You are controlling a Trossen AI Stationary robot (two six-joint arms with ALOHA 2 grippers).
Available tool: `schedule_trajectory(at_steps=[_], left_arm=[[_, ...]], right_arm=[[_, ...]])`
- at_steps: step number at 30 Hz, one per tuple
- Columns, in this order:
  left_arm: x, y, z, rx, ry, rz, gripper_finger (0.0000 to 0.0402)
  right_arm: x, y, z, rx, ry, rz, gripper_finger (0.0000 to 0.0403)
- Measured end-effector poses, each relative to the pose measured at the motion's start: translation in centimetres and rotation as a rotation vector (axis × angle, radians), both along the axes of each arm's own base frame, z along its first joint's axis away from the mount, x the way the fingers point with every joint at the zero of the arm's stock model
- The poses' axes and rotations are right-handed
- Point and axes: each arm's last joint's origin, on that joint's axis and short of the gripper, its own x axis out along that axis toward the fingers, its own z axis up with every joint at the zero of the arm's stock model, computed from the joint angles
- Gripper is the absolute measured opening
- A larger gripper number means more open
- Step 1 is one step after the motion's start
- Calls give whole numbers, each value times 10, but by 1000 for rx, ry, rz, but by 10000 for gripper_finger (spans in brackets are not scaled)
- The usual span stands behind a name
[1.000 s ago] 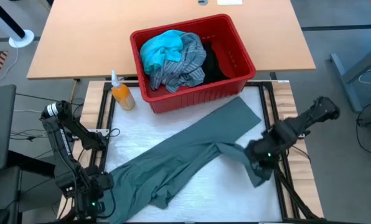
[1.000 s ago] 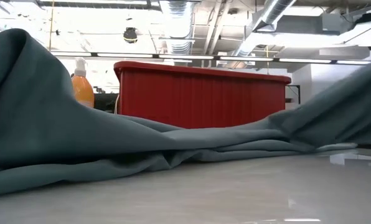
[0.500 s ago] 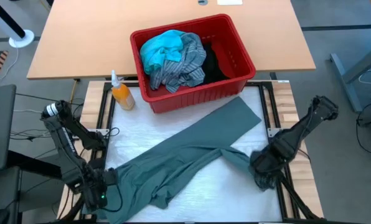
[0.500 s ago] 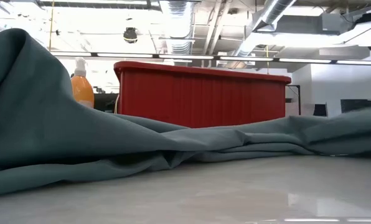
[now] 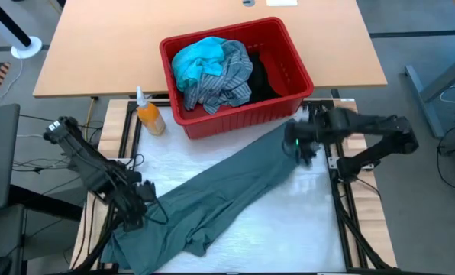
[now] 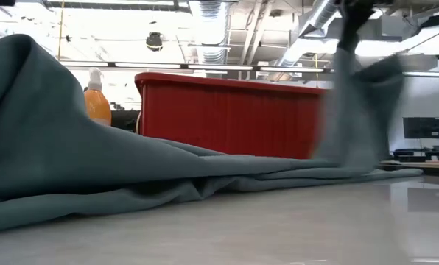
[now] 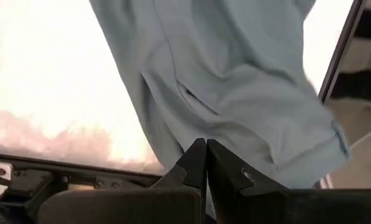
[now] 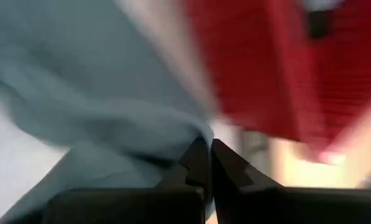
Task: Fold Laundry from Bin
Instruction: Fold the dark blue pants
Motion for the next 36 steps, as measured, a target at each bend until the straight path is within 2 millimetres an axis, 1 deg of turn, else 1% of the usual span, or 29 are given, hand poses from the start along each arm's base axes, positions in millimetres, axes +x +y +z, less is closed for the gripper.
schedule_trajectory(at_steps=[1, 3, 5, 7, 10, 13, 14, 16, 19, 22, 24, 26, 28, 32, 34, 36], left_arm=[[-1, 2, 2, 0, -15, 19, 0], [-3, 5, 4, 15, -52, 58, 0], [-4, 4, 6, 38, -96, 85, 0], [-3, 2, 6, 57, -141, 101, 0], [1, -4, 7, 49, -197, 105, 0], [3, -8, 7, 48, -237, 98, 0], [4, -8, 7, 57, -246, 91, 0], [4, -7, 7, 74, -257, 77, 0], [8, -3, 7, 96, -264, 65, 0], [12, 2, 7, 96, -250, 47, 0], [15, 5, 7, 86, -234, 30, 0], [17, 9, 7, 71, -216, 14, 0], [19, 12, 7, 54, -201, 4, 0], [21, 15, 6, 44, -192, 0, 0], [21, 15, 7, 47, -194, -9, 0], [21, 15, 7, 52, -197, -12, 2]], right_arm=[[0, 1, 4, 35, -20, 5, 27], [0, 13, 2, 169, -46, 32, 27], [-3, 35, -12, 291, -4, 90, 27], [-7, 58, -37, 356, 94, 134, 27], [-19, 89, -86, 423, 272, 156, 27], [-39, 109, -132, 486, 421, 101, 27], [-43, 114, -146, 514, 449, 84, 27], [-53, 121, -167, 571, 491, 48, 29], [-63, 121, -188, 620, 547, -34, 48], [-69, 115, -193, 644, 606, -155, 75], [-70, 113, -191, 698, 656, -203, 99], [-66, 111, -185, 770, 677, -211, 127], [-62, 109, -176, 820, 693, -214, 161], [-51, 99, -147, 856, 689, -219, 227], [-43, 92, -133, 891, 606, -208, 250], [-36, 82, -124, 915, 500, -220, 262]])
